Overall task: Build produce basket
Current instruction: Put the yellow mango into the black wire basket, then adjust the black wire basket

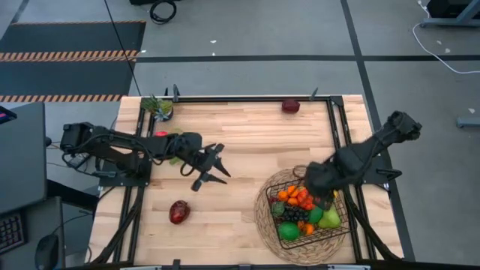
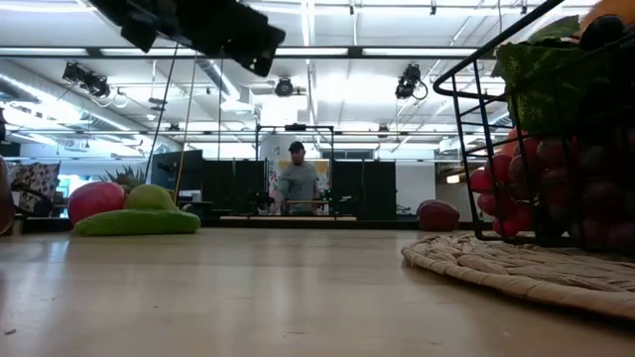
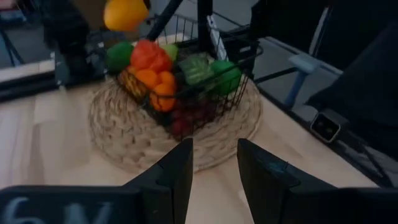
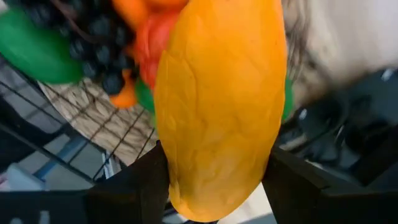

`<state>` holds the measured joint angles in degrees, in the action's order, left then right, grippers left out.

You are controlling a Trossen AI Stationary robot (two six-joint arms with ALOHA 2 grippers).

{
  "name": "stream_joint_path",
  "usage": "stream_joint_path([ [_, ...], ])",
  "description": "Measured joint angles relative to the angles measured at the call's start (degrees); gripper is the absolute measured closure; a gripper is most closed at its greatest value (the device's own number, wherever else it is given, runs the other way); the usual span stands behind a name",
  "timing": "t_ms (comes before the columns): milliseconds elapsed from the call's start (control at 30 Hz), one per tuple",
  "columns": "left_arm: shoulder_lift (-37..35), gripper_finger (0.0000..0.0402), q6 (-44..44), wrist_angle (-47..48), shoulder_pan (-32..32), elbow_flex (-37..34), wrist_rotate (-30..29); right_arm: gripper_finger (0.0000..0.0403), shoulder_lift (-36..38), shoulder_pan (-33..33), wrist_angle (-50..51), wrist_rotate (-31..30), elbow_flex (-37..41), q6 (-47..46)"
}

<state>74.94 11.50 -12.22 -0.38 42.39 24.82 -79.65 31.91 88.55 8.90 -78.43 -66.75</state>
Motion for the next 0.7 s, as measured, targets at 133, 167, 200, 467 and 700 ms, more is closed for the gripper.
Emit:
stream_joint_path([
  [133,0.00,0.0269,-0.42,-2.42,-2.15,0.00,-5.28,0.0177,-3.08,4.58,-0.20,-0.42,0.00,-5.21],
  [167,0.02,0.0269,-1.02,-2.96,-2.46,0.00,-6.77,0.0174,-3.84,5.42,-0.15,-1.37,0.00,-5.93],
  [200,0.11,0.0269,-2.04,-3.55,-2.67,0.00,-7.75,0.0170,-4.60,6.11,-0.13,-2.44,0.00,-6.65],
  [467,3.30,0.0269,-6.79,-8.17,-4.70,-0.02,-8.33,0.0107,-7.75,7.78,-0.08,-3.31,0.00,-6.40],
  [700,6.95,0.0269,-12.90,-18.28,-8.76,-0.02,-11.80,0.0065,-8.28,8.10,0.77,-3.31,0.00,-8.09],
])
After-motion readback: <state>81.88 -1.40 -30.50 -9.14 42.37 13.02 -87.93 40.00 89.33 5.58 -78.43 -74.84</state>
